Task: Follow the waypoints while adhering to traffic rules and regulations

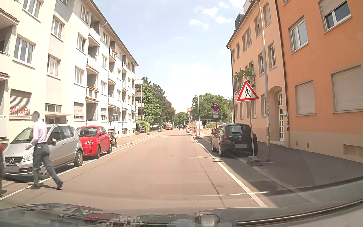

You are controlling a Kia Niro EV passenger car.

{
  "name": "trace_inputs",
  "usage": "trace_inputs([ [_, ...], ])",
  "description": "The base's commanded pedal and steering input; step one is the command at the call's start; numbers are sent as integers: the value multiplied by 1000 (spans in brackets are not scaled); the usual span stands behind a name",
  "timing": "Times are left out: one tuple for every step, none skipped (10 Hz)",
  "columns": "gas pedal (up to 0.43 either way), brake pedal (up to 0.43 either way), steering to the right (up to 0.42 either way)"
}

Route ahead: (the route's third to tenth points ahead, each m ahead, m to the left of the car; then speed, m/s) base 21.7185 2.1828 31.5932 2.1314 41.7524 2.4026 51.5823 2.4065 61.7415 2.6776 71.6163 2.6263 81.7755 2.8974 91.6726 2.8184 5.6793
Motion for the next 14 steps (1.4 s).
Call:
trace_inputs([
  [157, 0, -26],
  [157, 0, -27],
  [157, 0, -27],
  [169, 0, -30],
  [169, 0, -32],
  [157, 0, -32],
  [157, 0, -31],
  [157, 0, -29],
  [157, 0, -28],
  [157, 0, -26],
  [157, 0, -22],
  [157, 0, -17],
  [157, 0, -9],
  [157, 0, 0],
])
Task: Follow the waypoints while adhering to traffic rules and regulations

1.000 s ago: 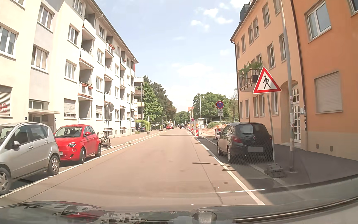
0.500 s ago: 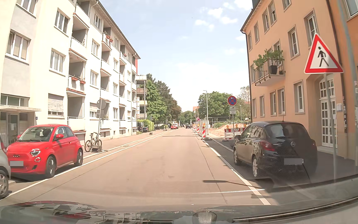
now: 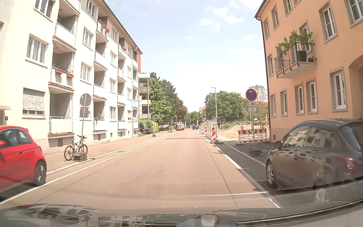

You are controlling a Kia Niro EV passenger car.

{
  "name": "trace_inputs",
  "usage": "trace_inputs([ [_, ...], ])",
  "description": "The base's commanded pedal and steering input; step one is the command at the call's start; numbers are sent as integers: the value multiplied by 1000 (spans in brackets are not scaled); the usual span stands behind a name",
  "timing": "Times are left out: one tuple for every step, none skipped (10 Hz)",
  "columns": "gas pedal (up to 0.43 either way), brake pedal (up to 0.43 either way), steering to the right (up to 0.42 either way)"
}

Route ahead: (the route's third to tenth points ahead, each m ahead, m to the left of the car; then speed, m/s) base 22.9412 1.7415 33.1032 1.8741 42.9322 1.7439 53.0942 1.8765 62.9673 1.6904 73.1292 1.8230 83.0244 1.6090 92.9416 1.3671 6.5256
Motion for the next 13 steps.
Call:
trace_inputs([
  [157, 0, 4],
  [157, 0, 4],
  [157, 0, 3],
  [157, 0, 3],
  [150, 0, 4],
  [150, 0, 3],
  [150, 0, 2],
  [150, 0, 2],
  [150, 0, 2],
  [130, 0, 1],
  [118, 0, 2],
  [118, 0, 2],
  [118, 0, 2],
])
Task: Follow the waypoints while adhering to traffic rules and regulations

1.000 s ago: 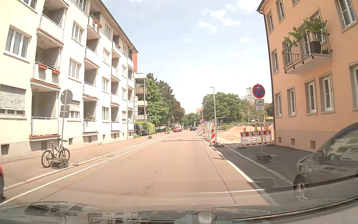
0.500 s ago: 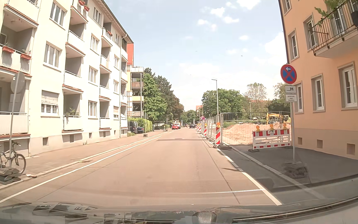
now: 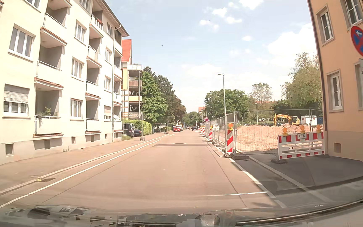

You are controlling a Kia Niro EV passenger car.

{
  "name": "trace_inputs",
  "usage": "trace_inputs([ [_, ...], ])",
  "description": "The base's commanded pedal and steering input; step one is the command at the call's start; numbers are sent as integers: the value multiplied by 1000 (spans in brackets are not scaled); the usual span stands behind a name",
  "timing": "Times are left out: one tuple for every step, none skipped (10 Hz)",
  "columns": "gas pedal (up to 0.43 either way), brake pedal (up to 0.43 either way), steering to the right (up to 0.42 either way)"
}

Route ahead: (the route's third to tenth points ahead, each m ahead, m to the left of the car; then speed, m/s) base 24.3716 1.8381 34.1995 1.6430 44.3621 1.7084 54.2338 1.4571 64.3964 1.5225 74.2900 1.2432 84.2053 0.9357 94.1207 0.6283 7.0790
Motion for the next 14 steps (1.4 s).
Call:
trace_inputs([
  [118, 0, 1],
  [118, 0, 0],
  [118, 0, 0],
  [118, 0, -1],
  [118, 0, -1],
  [110, 0, -1],
  [110, 0, -1],
  [110, 0, -1],
  [110, 0, 0],
  [98, 0, 4],
  [98, 0, 6],
  [98, 0, 6],
  [87, 0, 5],
  [87, 0, 5],
])
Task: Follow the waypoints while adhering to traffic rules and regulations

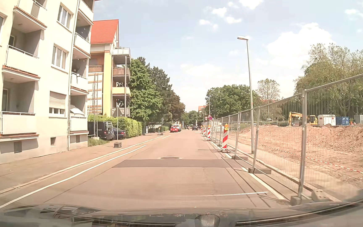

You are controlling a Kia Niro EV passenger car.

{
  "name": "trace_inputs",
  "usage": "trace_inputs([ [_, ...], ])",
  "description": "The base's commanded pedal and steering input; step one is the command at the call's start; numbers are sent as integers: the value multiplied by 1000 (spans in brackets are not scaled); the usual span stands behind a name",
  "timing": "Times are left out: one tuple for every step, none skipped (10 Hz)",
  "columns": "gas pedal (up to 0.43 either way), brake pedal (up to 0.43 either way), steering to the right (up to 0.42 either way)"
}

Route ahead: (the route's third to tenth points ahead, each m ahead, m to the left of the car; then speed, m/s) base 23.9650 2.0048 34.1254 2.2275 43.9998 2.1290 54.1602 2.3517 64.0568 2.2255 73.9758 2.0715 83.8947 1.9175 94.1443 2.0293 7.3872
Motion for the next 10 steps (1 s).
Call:
trace_inputs([
  [87, 0, 5],
  [79, 0, 5],
  [79, 0, 4],
  [79, 0, 3],
  [79, 0, 3],
  [79, 0, 3],
  [79, 0, 3],
  [79, 0, 3],
  [79, 0, 3],
  [79, 0, 3],
])
